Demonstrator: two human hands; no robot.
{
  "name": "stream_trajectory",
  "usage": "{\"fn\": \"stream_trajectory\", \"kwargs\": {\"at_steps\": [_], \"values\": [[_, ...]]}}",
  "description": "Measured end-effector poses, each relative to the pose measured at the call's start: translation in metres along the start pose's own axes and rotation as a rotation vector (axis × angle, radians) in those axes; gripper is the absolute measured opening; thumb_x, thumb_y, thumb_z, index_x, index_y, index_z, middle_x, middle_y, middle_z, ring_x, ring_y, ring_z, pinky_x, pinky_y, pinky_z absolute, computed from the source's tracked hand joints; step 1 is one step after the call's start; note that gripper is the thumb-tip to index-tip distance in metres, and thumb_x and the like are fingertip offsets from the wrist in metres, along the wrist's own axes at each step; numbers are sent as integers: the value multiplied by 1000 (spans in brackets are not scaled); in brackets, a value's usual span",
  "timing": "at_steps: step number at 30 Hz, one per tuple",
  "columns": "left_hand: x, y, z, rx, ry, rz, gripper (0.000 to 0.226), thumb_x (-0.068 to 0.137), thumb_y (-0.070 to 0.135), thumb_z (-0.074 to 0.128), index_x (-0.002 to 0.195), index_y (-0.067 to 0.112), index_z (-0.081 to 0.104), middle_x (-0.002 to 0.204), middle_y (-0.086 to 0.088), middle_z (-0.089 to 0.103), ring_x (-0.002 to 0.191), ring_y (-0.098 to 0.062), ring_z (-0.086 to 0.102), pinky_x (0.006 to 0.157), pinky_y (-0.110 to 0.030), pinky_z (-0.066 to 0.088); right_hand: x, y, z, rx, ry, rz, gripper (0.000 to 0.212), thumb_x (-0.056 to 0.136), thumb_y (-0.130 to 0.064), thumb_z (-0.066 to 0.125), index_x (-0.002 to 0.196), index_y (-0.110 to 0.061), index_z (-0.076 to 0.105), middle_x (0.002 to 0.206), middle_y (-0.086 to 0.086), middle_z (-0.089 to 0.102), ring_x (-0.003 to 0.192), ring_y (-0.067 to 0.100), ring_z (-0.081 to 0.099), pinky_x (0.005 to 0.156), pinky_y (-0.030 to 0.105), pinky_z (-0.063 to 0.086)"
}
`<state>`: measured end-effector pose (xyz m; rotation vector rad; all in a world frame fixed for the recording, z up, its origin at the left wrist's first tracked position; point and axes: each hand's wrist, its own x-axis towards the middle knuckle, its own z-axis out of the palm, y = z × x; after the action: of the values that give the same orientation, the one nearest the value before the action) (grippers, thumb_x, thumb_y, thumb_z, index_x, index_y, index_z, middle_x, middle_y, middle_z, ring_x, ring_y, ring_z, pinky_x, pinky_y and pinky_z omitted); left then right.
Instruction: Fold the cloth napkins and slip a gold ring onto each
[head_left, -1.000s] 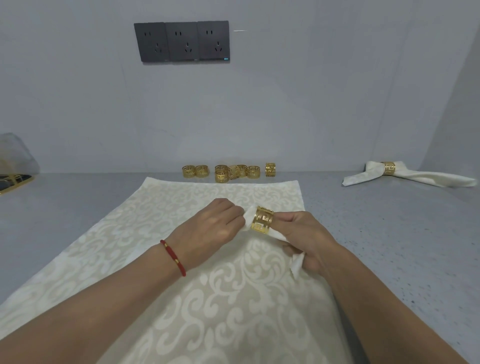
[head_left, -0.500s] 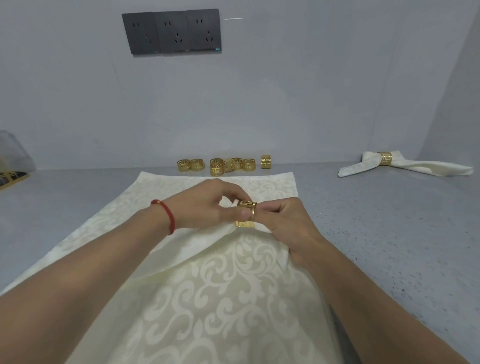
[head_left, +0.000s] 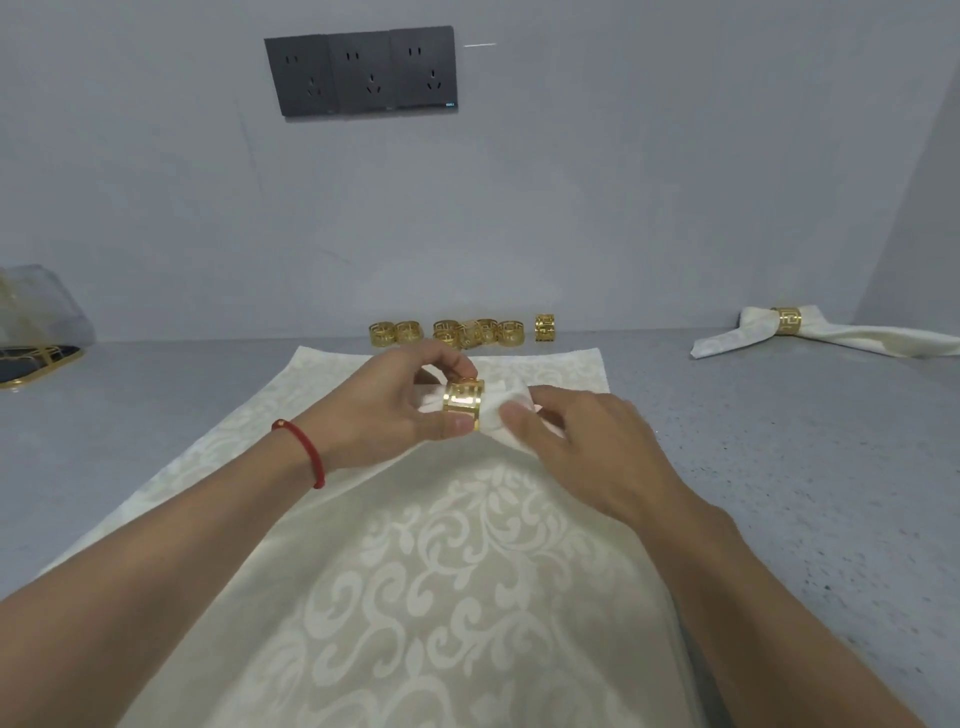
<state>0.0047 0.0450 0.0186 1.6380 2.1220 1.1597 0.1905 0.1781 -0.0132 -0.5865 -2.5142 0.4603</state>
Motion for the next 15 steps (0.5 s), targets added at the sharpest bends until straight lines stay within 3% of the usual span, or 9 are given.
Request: {"fn": "stream_trajectory", "kwargs": {"at_steps": [2,4,6,8,12,14,15], "values": [[-2,7,-3,13,45,15,41,69,28,89,101,36,65,105,13,64,99,-17,63,91,-42,53,-1,-6,-3,-335,42,-128,35,108,-49,24,127,-33,48,96,-6,70,91,23,64,93,45,42],[-3,14,-8,25,66,24,42,67,25,92,100,33,66,103,13,66,98,-12,63,86,-32,53,3,-12,-8,-159,0,-93,36,110,-43,23,133,-25,44,94,-2,67,91,27,62,83,41,44],[-6,23,-12,3,69,12,41,67,20,92,99,29,68,98,11,69,87,-5,65,75,-20,50,8,-16,-6,215,-9,-32,30,110,-40,31,121,-25,53,81,-6,60,81,17,58,70,31,42],[-9,27,-16,-65,69,-3,41,66,15,92,99,25,70,92,6,70,76,-4,64,67,-18,49,11,-19,-6,437,42,-5,26,107,-38,43,104,-22,64,71,-10,55,64,5,49,58,22,35],[-21,33,-25,-228,-8,-13,40,73,16,87,109,19,71,100,1,72,87,-11,66,76,-23,53,11,-26,-15,564,145,23,24,102,-32,60,89,-18,73,47,-17,47,51,2,46,53,15,32],[-28,39,-26,-303,-37,-18,30,86,19,76,115,18,70,100,5,75,93,-9,69,79,-17,51,12,-31,-20,534,204,24,34,98,-41,63,84,-12,73,50,-2,48,53,14,50,57,32,42],[-30,39,-25,-320,-39,-12,25,91,18,69,117,17,69,92,11,75,87,-3,69,74,-10,49,12,-32,-22,522,220,21,43,96,-48,63,83,-7,71,58,14,53,59,29,57,59,41,48]]}}
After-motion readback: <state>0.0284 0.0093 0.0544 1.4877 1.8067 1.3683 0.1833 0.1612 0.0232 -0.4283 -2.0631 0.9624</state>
